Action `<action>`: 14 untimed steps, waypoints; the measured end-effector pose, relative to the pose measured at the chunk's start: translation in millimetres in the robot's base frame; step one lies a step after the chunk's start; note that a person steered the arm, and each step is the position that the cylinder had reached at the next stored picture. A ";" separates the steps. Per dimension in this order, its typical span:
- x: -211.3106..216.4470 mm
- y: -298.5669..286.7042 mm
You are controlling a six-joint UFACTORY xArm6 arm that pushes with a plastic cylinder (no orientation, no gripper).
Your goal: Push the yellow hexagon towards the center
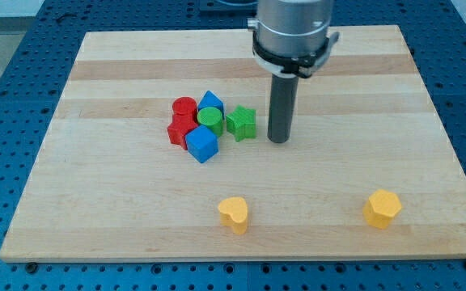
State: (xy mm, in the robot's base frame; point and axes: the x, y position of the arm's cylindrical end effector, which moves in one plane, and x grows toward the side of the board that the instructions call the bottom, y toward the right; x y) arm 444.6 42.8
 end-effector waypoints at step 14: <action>64.9 100.8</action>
State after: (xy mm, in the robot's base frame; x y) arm 509.6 143.6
